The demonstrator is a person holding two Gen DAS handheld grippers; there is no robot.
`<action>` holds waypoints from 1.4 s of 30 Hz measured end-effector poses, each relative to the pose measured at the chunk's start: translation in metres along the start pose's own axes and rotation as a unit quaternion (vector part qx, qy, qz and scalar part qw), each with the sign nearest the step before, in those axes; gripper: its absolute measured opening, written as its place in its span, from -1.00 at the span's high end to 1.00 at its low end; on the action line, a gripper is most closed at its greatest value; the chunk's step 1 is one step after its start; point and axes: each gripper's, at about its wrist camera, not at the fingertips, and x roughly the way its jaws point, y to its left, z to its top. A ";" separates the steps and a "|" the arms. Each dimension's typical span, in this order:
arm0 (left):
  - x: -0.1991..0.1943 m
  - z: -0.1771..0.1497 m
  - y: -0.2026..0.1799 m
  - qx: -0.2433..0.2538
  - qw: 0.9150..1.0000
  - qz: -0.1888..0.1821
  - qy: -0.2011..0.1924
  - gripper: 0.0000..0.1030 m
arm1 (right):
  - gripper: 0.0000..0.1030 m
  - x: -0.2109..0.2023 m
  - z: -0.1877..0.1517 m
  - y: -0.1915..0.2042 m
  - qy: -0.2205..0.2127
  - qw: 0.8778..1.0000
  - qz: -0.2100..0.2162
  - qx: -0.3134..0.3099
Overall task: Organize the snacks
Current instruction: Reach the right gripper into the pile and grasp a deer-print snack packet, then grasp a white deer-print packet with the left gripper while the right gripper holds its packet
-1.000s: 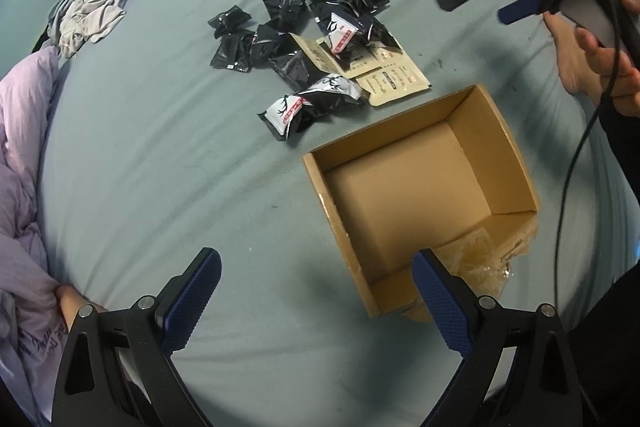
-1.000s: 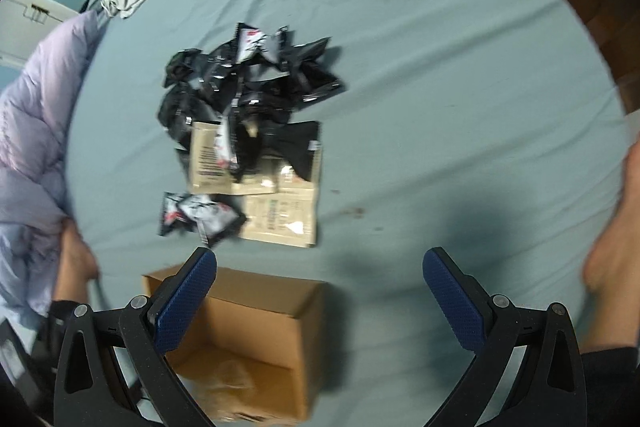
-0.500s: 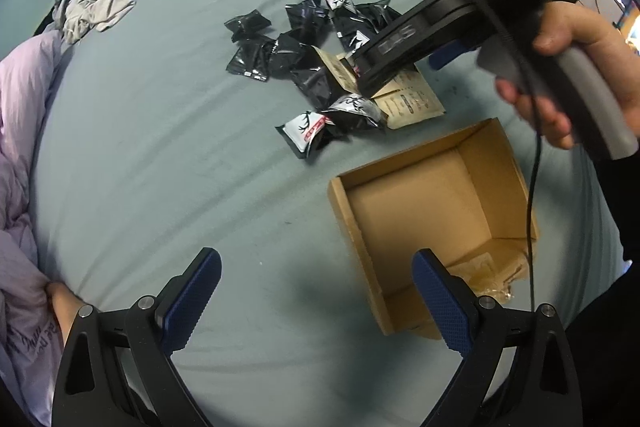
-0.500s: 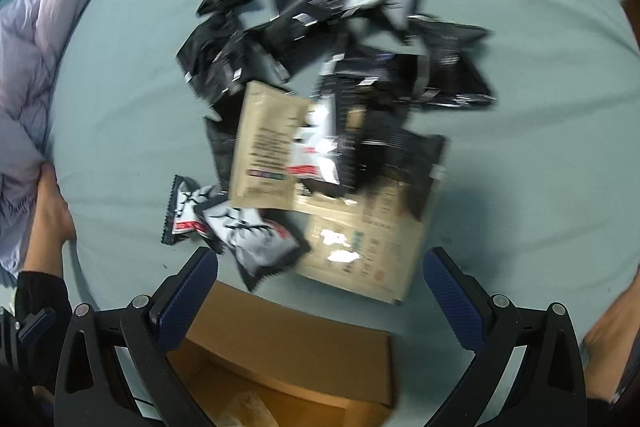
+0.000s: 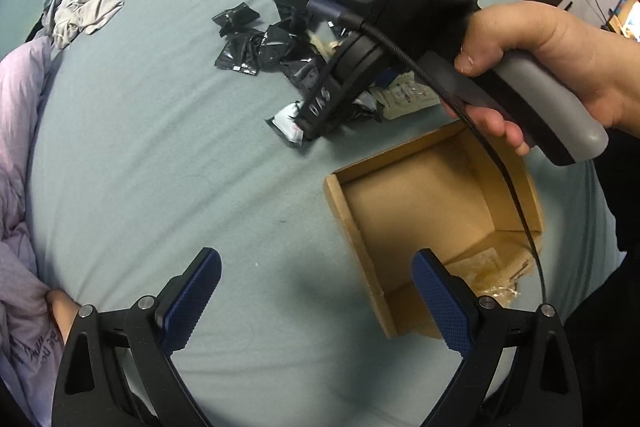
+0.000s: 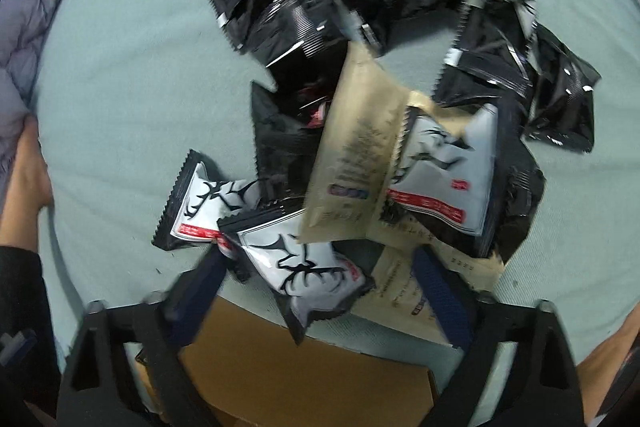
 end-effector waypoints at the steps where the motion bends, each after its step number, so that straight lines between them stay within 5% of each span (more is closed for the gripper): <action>1: 0.001 0.000 0.000 0.000 1.000 0.002 0.000 -0.90 | -0.20 0.005 0.000 0.005 0.003 1.000 -0.003 -0.007; 4: 0.003 0.002 0.003 -0.001 1.000 0.014 -0.006 -0.90 | 0.34 0.016 -0.002 0.013 0.008 1.000 -0.014 -0.018; 6: 0.006 0.005 0.011 -0.011 0.999 0.029 -0.018 -0.90 | 0.43 0.017 -0.004 0.015 0.002 1.000 -0.015 -0.018; 18: 0.027 0.028 0.039 -0.046 0.999 0.025 -0.014 -0.90 | 0.46 -0.056 -0.053 0.000 -0.077 0.995 0.059 0.011; 27: 0.032 0.055 0.020 -0.029 0.999 0.025 -0.024 -0.90 | 0.46 -0.148 -0.122 -0.076 -0.106 0.991 0.070 0.042; 33: 0.038 0.077 0.034 -0.048 0.998 0.039 -0.017 -0.90 | 0.46 -0.161 -0.156 -0.110 -0.101 0.990 0.073 0.068; 42: 0.066 0.090 0.064 -0.135 0.990 -0.008 0.033 -0.90 | 0.46 -0.168 -0.183 -0.136 -0.105 0.988 0.072 0.088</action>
